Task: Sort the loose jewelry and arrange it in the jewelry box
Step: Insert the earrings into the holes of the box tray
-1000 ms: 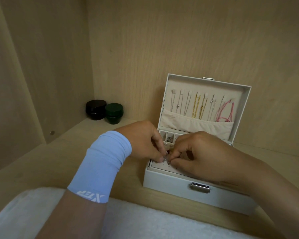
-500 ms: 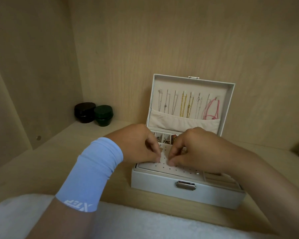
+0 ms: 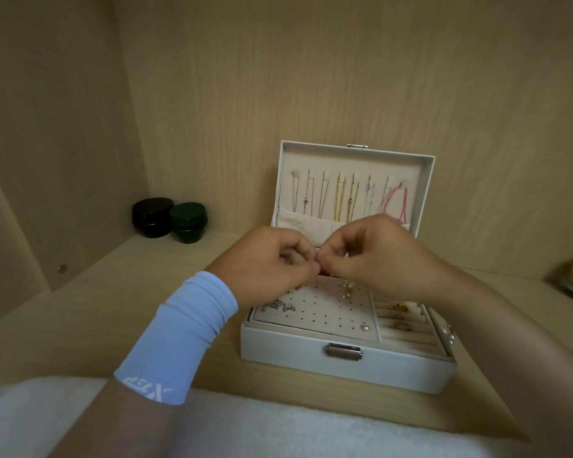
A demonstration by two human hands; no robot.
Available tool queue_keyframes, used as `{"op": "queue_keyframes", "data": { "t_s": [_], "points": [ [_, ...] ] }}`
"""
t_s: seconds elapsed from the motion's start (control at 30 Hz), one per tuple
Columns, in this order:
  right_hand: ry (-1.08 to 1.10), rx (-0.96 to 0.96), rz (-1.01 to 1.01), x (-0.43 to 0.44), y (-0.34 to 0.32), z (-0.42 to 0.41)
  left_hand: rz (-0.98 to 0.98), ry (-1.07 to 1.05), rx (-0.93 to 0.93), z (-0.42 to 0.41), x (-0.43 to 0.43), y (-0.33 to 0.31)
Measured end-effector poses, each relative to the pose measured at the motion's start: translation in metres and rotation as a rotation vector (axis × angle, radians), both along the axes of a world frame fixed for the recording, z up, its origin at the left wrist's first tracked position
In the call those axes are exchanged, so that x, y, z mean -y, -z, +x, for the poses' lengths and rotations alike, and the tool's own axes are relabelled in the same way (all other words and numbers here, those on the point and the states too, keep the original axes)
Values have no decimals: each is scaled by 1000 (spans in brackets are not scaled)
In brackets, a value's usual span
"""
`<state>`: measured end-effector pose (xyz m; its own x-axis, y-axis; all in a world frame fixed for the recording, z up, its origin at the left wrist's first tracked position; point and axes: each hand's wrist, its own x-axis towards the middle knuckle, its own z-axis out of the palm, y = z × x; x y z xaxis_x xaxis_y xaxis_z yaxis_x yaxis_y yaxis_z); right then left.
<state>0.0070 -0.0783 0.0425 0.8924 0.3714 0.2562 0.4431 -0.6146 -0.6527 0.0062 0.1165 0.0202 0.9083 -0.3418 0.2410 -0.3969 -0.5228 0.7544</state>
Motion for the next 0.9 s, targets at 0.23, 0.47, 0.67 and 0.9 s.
{"op": "queue_keyframes", "data": {
  "t_s": [0.23,0.47,0.67,0.9],
  "points": [
    [96,-42,381,-4,-4,-2,-227,-104,77,-2,10,1],
    [38,-41,290,0,-7,-2,-190,-69,134,-3,6,-1],
    [-46,25,68,10,-12,-3,-203,-21,112,-5,8,0],
    [-143,85,-353,39,-8,-22,209,163,94,-4,14,5]
  ]
}}
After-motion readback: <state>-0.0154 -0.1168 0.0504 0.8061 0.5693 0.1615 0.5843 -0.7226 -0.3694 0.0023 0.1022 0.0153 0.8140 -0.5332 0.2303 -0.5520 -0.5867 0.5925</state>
